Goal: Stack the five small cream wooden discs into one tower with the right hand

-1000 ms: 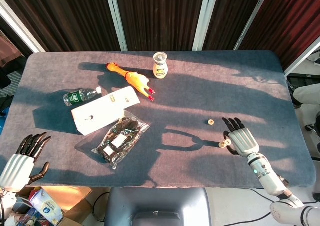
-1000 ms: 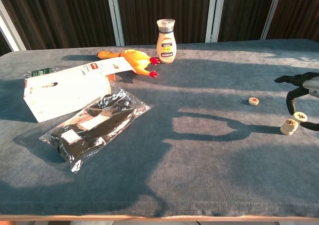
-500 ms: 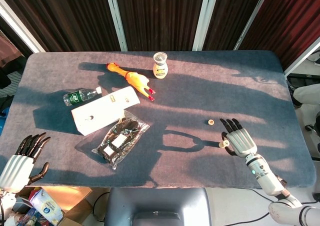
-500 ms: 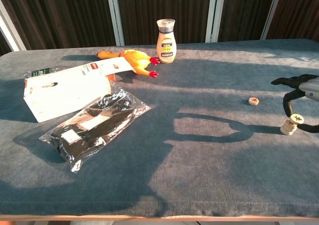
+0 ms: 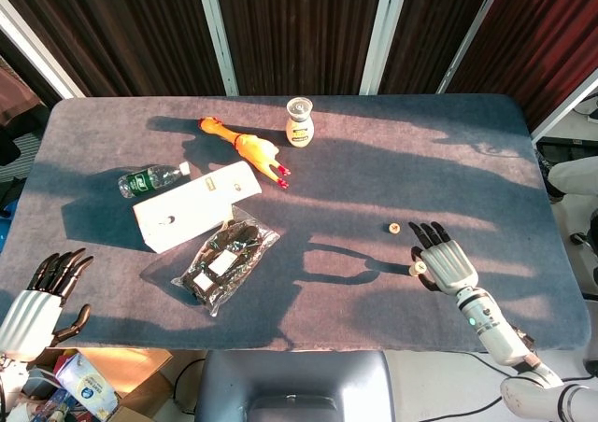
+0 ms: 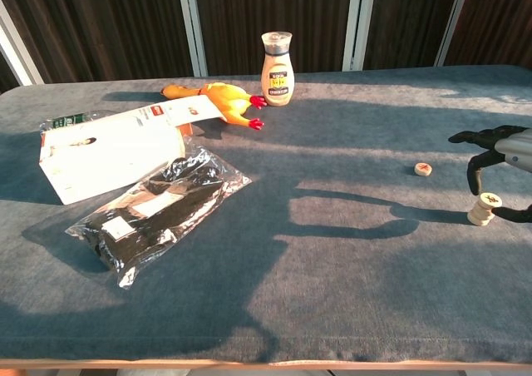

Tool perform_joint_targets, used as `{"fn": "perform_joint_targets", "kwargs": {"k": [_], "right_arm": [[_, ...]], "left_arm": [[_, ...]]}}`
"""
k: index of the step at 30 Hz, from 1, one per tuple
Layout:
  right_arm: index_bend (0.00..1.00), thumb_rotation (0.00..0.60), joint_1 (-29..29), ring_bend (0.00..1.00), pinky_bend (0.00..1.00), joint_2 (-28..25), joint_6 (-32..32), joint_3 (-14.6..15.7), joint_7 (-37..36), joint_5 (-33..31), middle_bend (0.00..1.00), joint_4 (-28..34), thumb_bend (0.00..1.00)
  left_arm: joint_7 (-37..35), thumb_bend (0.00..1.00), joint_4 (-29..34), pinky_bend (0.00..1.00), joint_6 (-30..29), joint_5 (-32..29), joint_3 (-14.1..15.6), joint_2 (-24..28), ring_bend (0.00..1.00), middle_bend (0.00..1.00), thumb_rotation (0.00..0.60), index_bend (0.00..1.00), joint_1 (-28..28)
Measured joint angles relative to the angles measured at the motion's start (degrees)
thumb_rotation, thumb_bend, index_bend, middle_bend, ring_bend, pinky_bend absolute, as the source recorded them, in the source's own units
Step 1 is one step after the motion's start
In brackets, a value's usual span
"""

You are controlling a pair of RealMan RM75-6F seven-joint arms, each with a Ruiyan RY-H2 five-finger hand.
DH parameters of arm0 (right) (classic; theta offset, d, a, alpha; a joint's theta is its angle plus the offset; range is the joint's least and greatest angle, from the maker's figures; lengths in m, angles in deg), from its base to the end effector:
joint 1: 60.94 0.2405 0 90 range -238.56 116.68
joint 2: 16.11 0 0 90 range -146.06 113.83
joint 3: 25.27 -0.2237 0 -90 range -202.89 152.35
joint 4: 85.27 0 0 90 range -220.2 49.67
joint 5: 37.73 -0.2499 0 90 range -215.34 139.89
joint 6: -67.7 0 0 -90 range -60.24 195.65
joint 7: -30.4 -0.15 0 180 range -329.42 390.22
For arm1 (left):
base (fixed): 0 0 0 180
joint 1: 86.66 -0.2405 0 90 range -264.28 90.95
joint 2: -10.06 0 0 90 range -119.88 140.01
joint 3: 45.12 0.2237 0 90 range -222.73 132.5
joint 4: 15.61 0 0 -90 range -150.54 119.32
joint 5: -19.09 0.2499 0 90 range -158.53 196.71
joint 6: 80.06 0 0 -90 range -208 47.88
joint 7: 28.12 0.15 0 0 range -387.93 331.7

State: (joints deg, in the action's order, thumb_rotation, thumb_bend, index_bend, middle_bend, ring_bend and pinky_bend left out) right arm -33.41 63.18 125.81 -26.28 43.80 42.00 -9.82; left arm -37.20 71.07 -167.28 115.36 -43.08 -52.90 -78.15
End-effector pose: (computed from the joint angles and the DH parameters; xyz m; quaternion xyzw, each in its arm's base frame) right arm -0.2768 -0.2918 -0.0037 0.7722 -0.3209 0.2490 0.4885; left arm -0.2933 0.1851 0.1074 -0.6593 -0.3600 -0.4265 0.5039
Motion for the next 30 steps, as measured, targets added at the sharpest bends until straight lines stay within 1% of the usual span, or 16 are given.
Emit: {"fn": "perform_joint_targets", "kwargs": {"k": [8, 12, 15, 18, 21, 25, 30], "right_arm": [[0.49, 0.6, -0.38, 0.0, 0.0, -0.35, 0.7, -0.2, -0.44, 0.07, 0.06, 0.42, 0.47], [0.46, 0.6, -0.78, 0.0, 0.0, -0.83, 1.79, -0.95, -1.93, -0.24, 0.06, 0.32, 0.47], [0.46, 0.6, -0.87, 0.0, 0.0, -1.39, 2.04, -2.07, -3.83, -1.16, 0.06, 0.07, 0.47], [0.47, 0.6, -0.51, 0.0, 0.0, -2.07, 1.56, -3.96, -6.07, -3.02, 0.06, -0.38, 0.47], [0.48, 0.6, 0.47, 0.0, 0.0, -1.97, 0.81, -6.25, -6.44, -5.48, 0.06, -1.68, 0.47], [0.49, 0.6, 3.04, 0.0, 0.0, 0.08, -1.82, -8.89, -5.1, -9.3, 0.06, -4.52, 0.47], [0.51, 0.6, 6.75, 0.0, 0.0, 3.85, -6.45, -10.76, -3.1, -12.91, 0.06, -8.29, 0.47]], "left_arm": [[-0.01, 0.48, 0.07, 0.02, -0.07, 0.03, -0.02, 0.04, 0.0, 0.0, 0.6, 0.0, -0.03], [-0.06, 0.48, 0.14, 0.02, 0.09, -0.16, -0.09, 0.07, 0.0, 0.0, 0.6, 0.0, 0.02], [0.02, 0.48, 0.22, 0.02, 0.24, -0.18, -0.12, 0.06, 0.0, 0.0, 0.6, 0.0, 0.11], [0.22, 0.48, 0.23, 0.02, 0.33, -0.12, -0.11, -0.02, 0.0, 0.0, 0.6, 0.0, 0.16], [0.48, 0.48, 0.23, 0.02, 0.52, -0.12, -0.1, -0.16, 0.0, 0.0, 0.6, 0.0, 0.24], [0.75, 0.48, 0.23, 0.02, 0.73, -0.07, -0.09, -0.28, 0.0, 0.0, 0.6, 0.0, 0.37], [0.63, 0.48, 0.08, 0.02, 0.76, -0.45, -0.22, -0.27, 0.0, 0.0, 0.6, 0.0, 0.35]]}}
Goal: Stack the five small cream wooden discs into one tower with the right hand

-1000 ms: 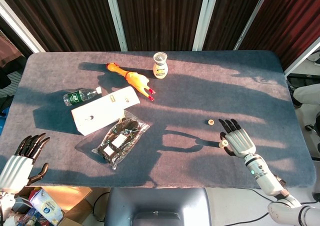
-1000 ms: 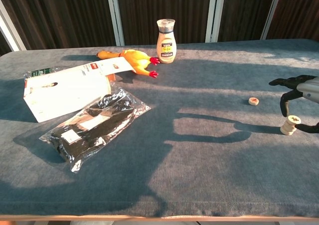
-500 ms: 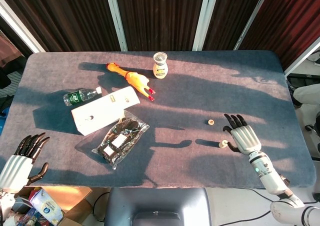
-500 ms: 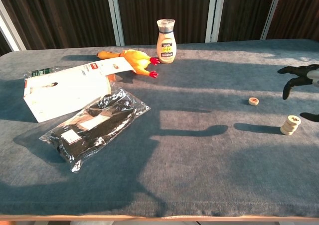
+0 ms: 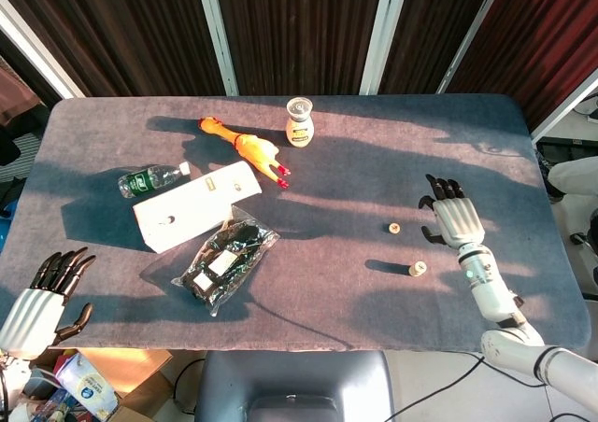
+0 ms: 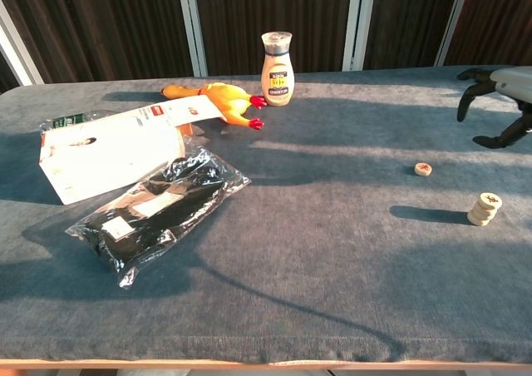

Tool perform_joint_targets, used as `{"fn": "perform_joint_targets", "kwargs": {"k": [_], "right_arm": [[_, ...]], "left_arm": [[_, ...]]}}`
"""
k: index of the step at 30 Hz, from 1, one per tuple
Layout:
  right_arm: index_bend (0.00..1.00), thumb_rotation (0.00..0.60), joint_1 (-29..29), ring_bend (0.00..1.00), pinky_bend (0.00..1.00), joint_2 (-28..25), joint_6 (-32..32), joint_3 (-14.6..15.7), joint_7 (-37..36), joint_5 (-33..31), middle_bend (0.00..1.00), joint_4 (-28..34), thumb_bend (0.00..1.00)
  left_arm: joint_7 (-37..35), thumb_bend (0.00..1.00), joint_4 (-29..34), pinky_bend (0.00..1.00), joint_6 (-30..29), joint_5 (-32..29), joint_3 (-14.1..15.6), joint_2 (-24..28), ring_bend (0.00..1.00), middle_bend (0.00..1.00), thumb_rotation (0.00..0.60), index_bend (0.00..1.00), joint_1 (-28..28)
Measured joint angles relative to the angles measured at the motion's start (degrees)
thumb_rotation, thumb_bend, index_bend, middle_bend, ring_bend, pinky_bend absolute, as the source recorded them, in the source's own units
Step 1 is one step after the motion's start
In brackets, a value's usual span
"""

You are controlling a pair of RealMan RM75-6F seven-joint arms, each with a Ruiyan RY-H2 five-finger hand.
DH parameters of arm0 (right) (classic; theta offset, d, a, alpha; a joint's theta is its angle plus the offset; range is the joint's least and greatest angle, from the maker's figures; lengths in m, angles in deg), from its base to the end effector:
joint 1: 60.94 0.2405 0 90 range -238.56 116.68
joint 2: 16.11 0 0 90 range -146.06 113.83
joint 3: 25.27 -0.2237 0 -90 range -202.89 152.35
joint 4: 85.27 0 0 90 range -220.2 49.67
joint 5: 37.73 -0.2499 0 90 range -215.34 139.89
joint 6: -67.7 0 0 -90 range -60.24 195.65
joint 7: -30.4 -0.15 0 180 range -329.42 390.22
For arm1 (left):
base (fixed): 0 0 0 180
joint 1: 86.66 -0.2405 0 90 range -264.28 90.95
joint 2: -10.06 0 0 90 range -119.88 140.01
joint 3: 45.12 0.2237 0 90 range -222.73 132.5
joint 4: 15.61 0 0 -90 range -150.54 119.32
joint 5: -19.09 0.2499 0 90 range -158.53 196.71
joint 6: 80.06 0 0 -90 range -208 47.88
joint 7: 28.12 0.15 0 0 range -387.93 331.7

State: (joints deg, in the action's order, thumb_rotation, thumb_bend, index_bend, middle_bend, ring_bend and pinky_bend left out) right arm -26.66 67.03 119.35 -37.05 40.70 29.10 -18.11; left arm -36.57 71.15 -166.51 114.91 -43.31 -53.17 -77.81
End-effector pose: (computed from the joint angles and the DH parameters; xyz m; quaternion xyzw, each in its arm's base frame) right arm -0.2604 -0.3793 0.0204 0.6858 -0.3807 0.2952 0.5455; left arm -0.2928 0.1880 0.1051 -0.6606 -0.3602 -0.4226 0.5053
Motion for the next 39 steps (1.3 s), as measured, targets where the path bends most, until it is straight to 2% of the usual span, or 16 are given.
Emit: {"fn": "perform_joint_targets", "kwargs": {"k": [7, 13, 29, 39], "right_arm": [[0.52, 0.6, 3.71, 0.0, 0.0, 6.03, -3.98, 0.03, 3.78, -1.93, 0.06, -5.18, 0.47], [0.52, 0.6, 5.06, 0.0, 0.0, 8.75, -5.55, 0.69, 5.69, -2.98, 0.06, -8.35, 0.47], [0.56, 0.6, 6.86, 0.0, 0.0, 11.92, -8.42, 1.2, 5.49, -3.89, 0.06, -13.24, 0.47], [0.64, 0.6, 7.14, 0.0, 0.0, 12.8, -8.51, 1.28, 5.45, -3.98, 0.06, -14.23, 0.47]], "left_arm": [[-0.27, 0.48, -0.25, 0.03, 0.32, -0.27, -0.08, 0.06, 0.0, 0.0, 0.6, 0.0, 0.11], [-0.26, 0.48, -0.29, 0.02, 0.42, -0.3, -0.08, 0.04, 0.0, 0.0, 0.6, 0.0, 0.17], [-0.47, 0.48, -0.61, 0.02, 0.3, -0.27, 0.12, 0.05, 0.0, 0.0, 0.6, 0.0, -0.02], [-0.64, 0.48, -0.73, 0.02, 0.12, -0.2, 0.15, 0.1, 0.0, 0.0, 0.6, 0.0, -0.09]]}}
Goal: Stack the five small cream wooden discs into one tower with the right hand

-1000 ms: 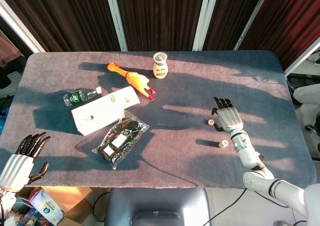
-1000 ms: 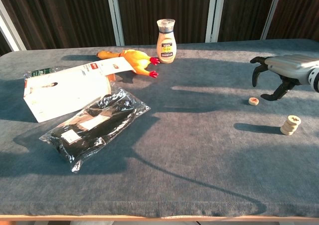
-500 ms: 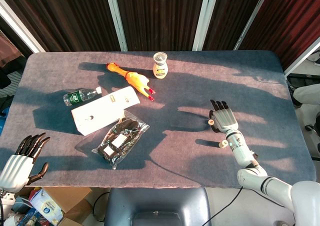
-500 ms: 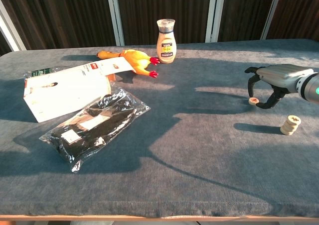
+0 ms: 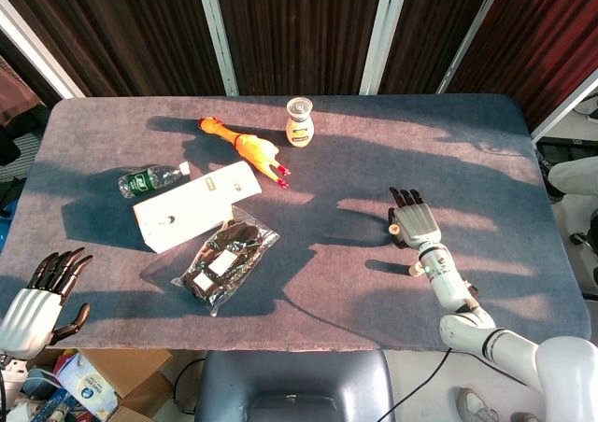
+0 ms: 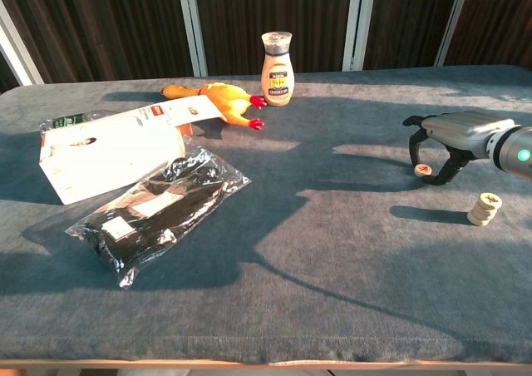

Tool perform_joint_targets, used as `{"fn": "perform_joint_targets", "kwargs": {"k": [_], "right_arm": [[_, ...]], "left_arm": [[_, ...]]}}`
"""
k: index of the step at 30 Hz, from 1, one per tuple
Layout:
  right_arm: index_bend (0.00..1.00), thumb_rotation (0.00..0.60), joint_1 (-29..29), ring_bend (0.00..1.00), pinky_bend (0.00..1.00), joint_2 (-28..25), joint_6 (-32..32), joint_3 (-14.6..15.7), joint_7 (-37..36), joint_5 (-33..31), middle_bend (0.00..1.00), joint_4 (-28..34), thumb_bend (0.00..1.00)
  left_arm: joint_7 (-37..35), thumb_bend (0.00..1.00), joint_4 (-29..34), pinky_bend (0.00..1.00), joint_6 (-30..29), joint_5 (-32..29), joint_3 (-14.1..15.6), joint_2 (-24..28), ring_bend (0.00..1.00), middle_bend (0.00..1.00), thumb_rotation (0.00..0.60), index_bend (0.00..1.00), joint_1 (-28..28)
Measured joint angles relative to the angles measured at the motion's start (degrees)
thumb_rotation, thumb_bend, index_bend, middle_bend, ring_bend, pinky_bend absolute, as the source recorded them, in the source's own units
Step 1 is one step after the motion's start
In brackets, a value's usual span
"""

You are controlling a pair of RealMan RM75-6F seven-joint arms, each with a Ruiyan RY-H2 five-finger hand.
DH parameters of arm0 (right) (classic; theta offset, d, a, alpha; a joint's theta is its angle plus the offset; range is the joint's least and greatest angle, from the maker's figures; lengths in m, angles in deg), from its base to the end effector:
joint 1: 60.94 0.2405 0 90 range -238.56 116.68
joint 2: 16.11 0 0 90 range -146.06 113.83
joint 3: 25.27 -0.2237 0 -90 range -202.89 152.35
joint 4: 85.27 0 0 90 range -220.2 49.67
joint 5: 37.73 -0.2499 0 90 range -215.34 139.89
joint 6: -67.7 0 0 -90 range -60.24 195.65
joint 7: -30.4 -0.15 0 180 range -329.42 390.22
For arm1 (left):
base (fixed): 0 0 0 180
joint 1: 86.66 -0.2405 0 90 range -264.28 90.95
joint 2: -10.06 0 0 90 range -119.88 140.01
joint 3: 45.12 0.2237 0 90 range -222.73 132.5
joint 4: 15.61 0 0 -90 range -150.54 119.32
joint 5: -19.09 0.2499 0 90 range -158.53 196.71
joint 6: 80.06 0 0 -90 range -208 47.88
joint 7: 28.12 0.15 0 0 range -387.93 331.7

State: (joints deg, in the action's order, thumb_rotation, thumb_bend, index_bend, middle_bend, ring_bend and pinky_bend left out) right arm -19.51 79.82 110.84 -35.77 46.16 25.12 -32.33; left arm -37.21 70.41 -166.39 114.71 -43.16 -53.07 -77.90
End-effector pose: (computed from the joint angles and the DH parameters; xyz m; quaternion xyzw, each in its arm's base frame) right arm -0.2472 -0.4007 -0.0452 0.7307 -0.3731 0.2331 0.5219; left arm -0.2972 0.1874 0.1069 -0.6607 -0.3622 -0.4188 0.5069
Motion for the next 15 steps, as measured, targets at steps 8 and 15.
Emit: {"fn": "perform_joint_targets", "kwargs": {"k": [8, 15], "right_arm": [[0.66, 0.6, -0.65, 0.0, 0.0, -0.95, 2.29, 0.23, -0.39, 1.3, 0.06, 2.21, 0.47], [0.66, 0.6, -3.23, 0.0, 0.0, -5.94, 8.16, 2.26, -1.86, 6.77, 0.06, 12.22, 0.47]], "left_arm": [[-0.43, 0.48, -0.29, 0.02, -0.32, 0.12, 0.14, 0.1, 0.0, 0.0, 0.6, 0.0, -0.22], [-0.44, 0.48, -0.4, 0.02, -0.58, 0.39, 0.33, 0.1, 0.0, 0.0, 0.6, 0.0, -0.41]]}}
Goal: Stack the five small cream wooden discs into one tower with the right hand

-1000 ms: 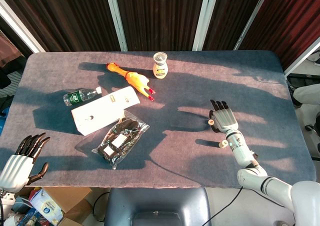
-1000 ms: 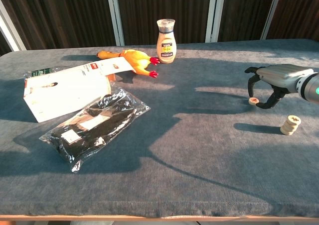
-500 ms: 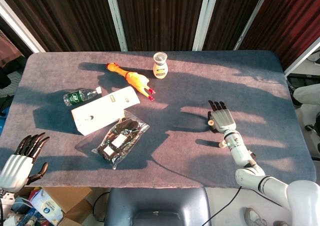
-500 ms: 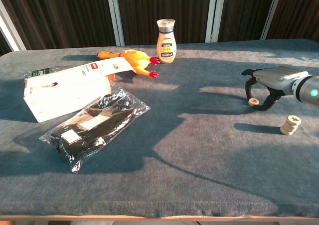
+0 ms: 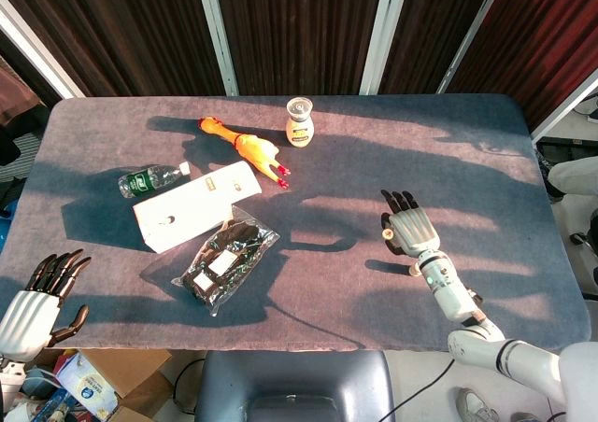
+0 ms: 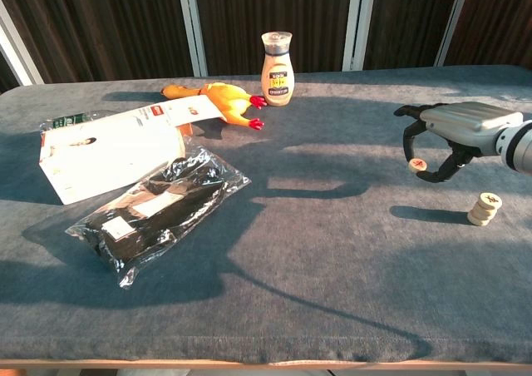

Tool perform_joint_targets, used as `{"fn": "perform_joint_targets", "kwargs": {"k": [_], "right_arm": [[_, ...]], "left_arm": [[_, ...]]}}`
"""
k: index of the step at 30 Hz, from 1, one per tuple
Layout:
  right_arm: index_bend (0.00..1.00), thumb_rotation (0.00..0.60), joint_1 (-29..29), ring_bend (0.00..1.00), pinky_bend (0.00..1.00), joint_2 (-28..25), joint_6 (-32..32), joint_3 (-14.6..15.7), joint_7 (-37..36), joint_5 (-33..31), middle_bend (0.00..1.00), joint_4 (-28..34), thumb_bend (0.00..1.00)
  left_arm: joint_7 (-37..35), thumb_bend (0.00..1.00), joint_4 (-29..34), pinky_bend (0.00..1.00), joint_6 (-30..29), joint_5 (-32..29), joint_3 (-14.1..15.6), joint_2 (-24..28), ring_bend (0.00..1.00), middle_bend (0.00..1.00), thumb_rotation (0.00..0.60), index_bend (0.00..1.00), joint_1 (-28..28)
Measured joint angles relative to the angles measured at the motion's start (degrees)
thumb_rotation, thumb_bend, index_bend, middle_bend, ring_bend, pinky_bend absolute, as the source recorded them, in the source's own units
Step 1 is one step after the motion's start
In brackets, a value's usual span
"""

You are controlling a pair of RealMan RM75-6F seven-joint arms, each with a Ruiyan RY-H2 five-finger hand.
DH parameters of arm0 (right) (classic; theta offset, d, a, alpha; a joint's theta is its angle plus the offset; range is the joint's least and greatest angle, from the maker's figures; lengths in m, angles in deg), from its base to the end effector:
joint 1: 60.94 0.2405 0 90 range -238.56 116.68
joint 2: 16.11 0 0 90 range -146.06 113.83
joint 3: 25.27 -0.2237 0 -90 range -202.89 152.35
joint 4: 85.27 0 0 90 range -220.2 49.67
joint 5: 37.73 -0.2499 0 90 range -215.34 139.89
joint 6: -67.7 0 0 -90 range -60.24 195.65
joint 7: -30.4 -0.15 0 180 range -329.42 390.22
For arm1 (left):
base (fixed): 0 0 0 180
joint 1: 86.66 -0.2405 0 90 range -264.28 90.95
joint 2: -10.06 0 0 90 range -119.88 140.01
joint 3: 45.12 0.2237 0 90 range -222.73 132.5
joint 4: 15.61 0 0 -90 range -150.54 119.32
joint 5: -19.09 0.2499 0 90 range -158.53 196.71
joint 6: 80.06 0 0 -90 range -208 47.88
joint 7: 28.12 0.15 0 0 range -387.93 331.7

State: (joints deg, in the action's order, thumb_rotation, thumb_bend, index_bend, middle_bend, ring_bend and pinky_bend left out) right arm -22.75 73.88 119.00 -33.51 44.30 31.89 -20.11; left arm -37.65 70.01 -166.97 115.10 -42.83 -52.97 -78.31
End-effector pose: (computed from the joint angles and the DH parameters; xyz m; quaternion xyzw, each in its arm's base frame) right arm -0.2251 -0.3690 -0.0354 0.7443 -0.3434 0.2874 0.4956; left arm -0.2993 0.1839 0.1084 -0.6608 -0.3622 -0.4188 0.5067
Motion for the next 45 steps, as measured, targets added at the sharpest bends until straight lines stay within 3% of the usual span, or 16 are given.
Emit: {"fn": "perform_joint_targets", "kwargs": {"k": [10, 15, 24, 34, 45], "right_arm": [[0.65, 0.6, -5.76, 0.0, 0.0, -10.83, 7.96, 6.11, -1.58, 9.14, 0.06, 14.62, 0.47], [0.65, 0.6, -9.61, 0.0, 0.0, -15.68, 12.01, 9.42, -1.86, 12.68, 0.06, 18.41, 0.47], [0.65, 0.6, -12.37, 0.0, 0.0, -17.05, 12.76, 9.67, -3.01, 10.9, 0.06, 15.67, 0.47], [0.65, 0.6, -11.61, 0.0, 0.0, -14.64, 9.37, 7.69, -4.95, 9.2, 0.06, 11.32, 0.47], [0.64, 0.6, -10.88, 0.0, 0.0, -12.63, 7.8, 7.19, -3.98, 9.45, 0.06, 10.45, 0.47]], "left_arm": [[0.19, 0.48, 0.24, 0.02, -0.43, 0.54, 0.24, 0.04, 0.0, 0.0, 0.6, 0.0, -0.2], [0.41, 0.48, 0.75, 0.02, 0.15, 0.13, -0.29, -0.06, 0.0, 0.0, 0.6, 0.0, 0.34], [0.64, 0.48, 1.05, 0.02, 0.49, 0.01, -0.45, -0.07, 0.0, 0.0, 0.6, 0.0, 0.6], [1.53, 0.48, 1.29, 0.02, 1.13, -0.36, -0.51, -0.31, 0.0, 0.0, 0.6, 0.0, 0.83], [0.95, 0.48, 1.13, 0.02, 0.75, -0.28, -0.47, -0.13, 0.0, 0.0, 0.6, 0.0, 0.68]]}}
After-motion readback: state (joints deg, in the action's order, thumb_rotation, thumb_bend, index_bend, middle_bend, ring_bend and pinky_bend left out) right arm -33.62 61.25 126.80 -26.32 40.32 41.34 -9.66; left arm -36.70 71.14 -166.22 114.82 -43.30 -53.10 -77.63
